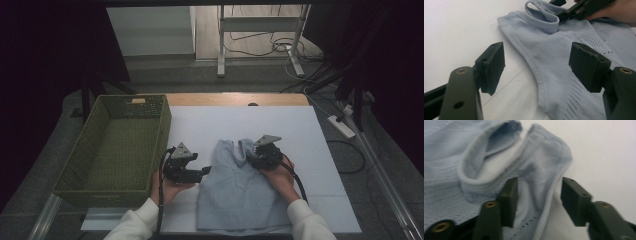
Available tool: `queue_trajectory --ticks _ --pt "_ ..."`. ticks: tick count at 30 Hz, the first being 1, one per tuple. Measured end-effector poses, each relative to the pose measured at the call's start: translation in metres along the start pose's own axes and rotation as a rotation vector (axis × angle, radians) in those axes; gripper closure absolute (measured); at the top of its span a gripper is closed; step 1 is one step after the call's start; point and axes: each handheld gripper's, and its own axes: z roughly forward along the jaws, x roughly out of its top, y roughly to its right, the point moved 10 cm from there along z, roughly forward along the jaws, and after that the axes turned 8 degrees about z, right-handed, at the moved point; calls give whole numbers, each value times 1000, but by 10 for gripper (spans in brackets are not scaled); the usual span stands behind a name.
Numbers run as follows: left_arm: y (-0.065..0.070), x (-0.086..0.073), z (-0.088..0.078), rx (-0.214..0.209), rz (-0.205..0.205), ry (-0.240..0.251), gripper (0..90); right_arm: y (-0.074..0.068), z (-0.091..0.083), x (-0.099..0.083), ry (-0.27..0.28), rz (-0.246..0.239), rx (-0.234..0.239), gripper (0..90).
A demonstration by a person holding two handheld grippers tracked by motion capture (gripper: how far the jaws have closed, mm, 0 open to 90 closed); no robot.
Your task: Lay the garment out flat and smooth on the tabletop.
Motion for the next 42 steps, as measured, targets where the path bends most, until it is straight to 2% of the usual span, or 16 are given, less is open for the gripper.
queue_trajectory --ticks 2,5,12,17,22,25,30,38,42 --pt "0 0 0 0 3 -1 292 1 1 -1 -11 53 33 439" --pt "0 0 0 0 2 -1 292 1 1 -2 -17 85 64 446" --pt "2 0 2 -1 9 -7 292 -3 0 -3 -29 81 89 535" --pt "2 -1 2 -2 9 -9 292 -7 -2 -3 -44 67 118 692" --pt "1 -1 1 0 7 -6 292 -8 -4 -1 -25 40 119 818" --pt "0 0 1 1 8 -6 292 -8 -6 0 -18 26 114 824" --pt "0 -1 0 3 6 -5 292 -7 -9 2 -5 -7 75 828" --pt "0 -1 0 3 4 -4 292 7 -25 10 56 16 -10 829" --pt "0 -1 0 3 4 -3 292 15 -35 12 77 19 -73 831"
